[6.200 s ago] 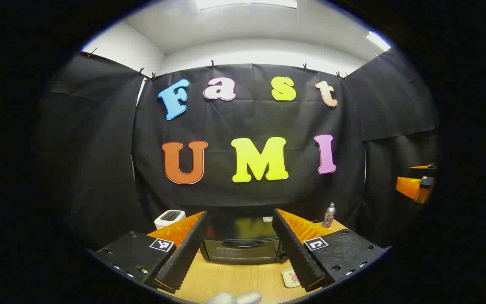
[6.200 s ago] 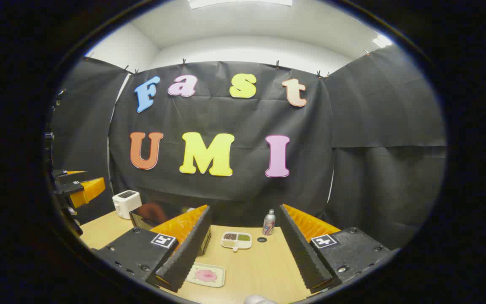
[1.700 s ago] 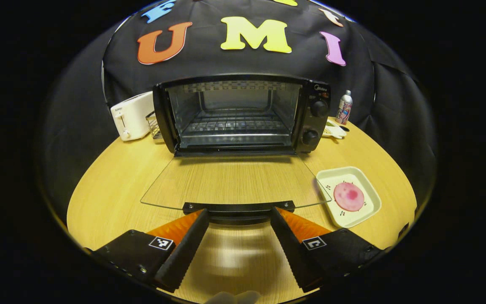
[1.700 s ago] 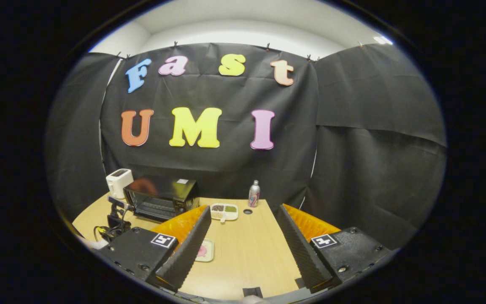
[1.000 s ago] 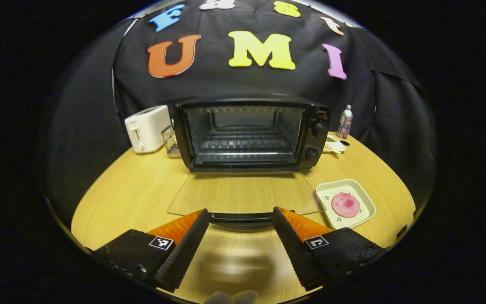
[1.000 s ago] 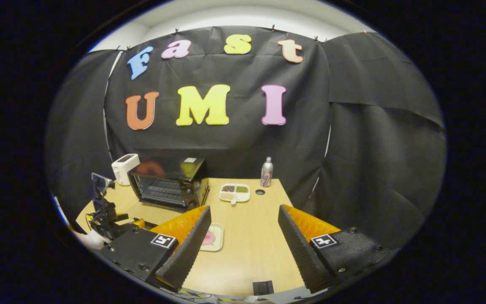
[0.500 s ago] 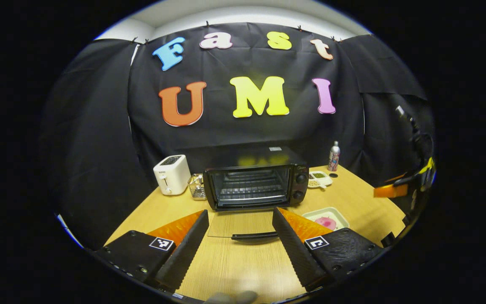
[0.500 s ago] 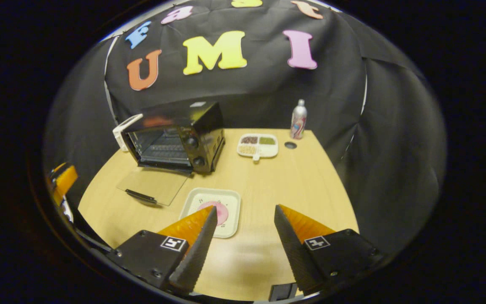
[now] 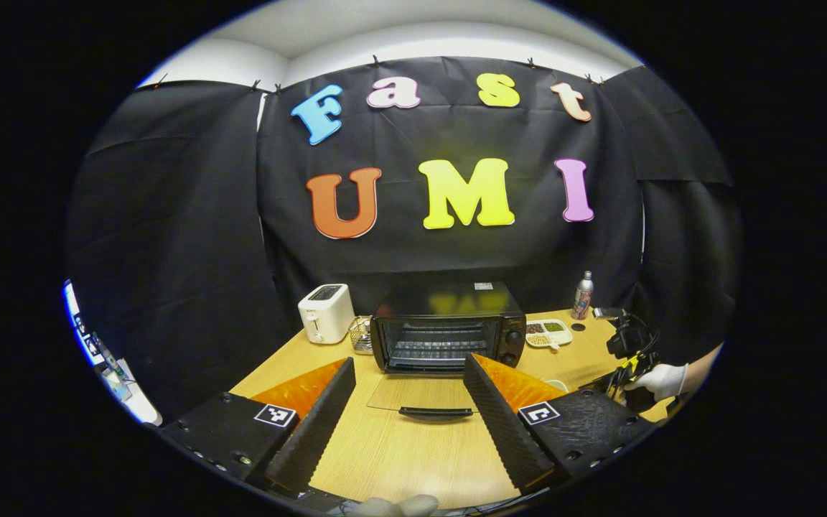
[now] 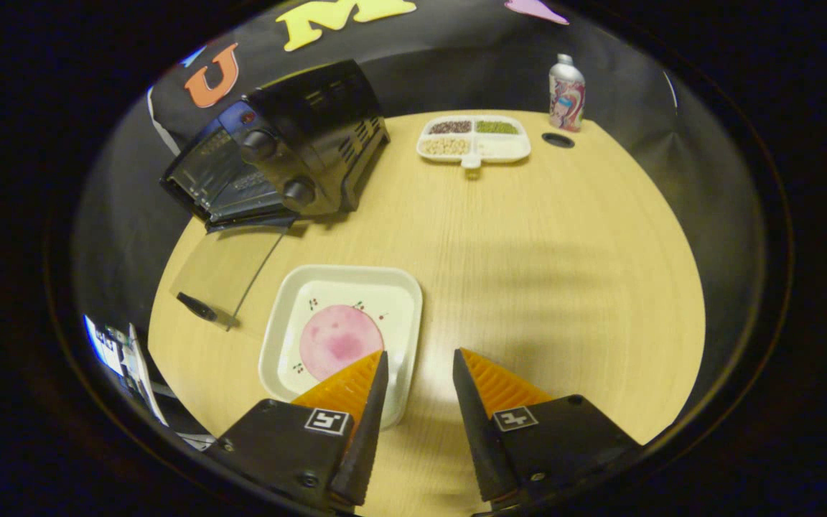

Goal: Open the electric oven with the left hand, put the food in, and close the electric oven.

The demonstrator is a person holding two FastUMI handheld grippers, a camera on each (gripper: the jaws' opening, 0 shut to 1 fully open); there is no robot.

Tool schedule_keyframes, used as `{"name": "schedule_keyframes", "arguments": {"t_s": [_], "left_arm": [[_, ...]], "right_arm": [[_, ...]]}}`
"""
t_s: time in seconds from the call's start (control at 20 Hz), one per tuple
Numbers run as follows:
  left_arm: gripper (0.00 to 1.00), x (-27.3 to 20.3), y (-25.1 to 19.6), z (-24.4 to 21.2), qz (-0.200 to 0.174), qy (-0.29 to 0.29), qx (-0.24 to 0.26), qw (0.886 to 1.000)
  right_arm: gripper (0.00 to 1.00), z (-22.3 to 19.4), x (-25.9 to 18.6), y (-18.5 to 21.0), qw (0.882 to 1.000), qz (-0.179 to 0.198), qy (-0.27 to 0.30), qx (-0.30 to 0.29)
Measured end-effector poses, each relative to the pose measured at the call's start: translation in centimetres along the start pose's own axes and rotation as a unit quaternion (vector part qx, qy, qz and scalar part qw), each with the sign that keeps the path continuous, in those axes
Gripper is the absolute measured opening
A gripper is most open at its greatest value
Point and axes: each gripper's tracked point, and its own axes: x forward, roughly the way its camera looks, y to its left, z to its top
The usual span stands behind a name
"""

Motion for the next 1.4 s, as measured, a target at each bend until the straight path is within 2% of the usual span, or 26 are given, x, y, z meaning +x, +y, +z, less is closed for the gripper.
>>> {"name": "schedule_keyframes", "arguments": {"t_s": [0.1, 0.15, 0.2, 0.4, 0.45, 0.6, 0.65, 0.75, 0.85, 1.0, 1.25, 1.4], "left_arm": [[0.97, -0.4, 0.0, -0.1, 0.020, 0.000, -0.008, 1.000], [0.97, -0.5, 0.2, -0.2, 0.028, 0.003, -0.013, 1.000], [0.97, -0.6, 0.2, -0.6, 0.034, 0.009, -0.018, 0.999], [0.96, -2.1, 1.6, -1.1, 0.067, 0.006, -0.031, 0.997], [0.97, -2.3, 2.0, -1.2, 0.072, 0.005, -0.036, 0.997], [0.97, -2.7, 3.5, -2.3, 0.078, 0.009, -0.048, 0.996], [0.97, -2.9, 3.9, -2.4, 0.078, 0.006, -0.053, 0.996], [0.97, -3.0, 5.1, -3.0, 0.075, 0.008, -0.056, 0.996], [0.97, -3.2, 6.1, -3.6, 0.071, 0.012, -0.055, 0.996], [0.97, -2.8, 7.0, -3.7, 0.057, 0.017, -0.051, 0.997], [0.97, -1.7, 7.7, -3.2, 0.031, 0.021, -0.038, 0.999], [0.97, -1.1, 7.5, -3.1, 0.016, 0.023, -0.039, 0.999]], "right_arm": [[0.43, 0.9, 0.8, -0.4, 1.000, -0.006, 0.009, -0.005], [0.42, 1.1, 1.0, -0.6, 1.000, -0.017, 0.022, -0.008], [0.33, 0.7, 0.7, -0.3, 0.999, -0.024, 0.033, -0.007], [0.17, 0.8, 1.1, -0.1, 0.994, -0.059, 0.083, -0.037], [0.08, 1.1, 0.7, -0.2, 0.993, -0.062, 0.089, -0.041], [0.05, 1.2, 1.0, -0.1, 0.991, -0.071, 0.102, -0.041], [0.08, 1.1, 0.9, -0.1, 0.991, -0.070, 0.109, -0.037], [0.05, 1.0, 0.7, 0.0, 0.990, -0.065, 0.121, -0.026], [0.04, 1.2, 0.7, -0.1, 0.991, -0.048, 0.127, -0.007], [0.04, 0.9, 0.5, 0.3, 0.989, 0.001, 0.144, 0.038], [0.01, -0.3, 0.6, 2.3, 0.974, 0.100, 0.153, 0.135], [0.04, -0.5, 0.5, 3.5, 0.964, 0.145, 0.130, 0.183]]}}
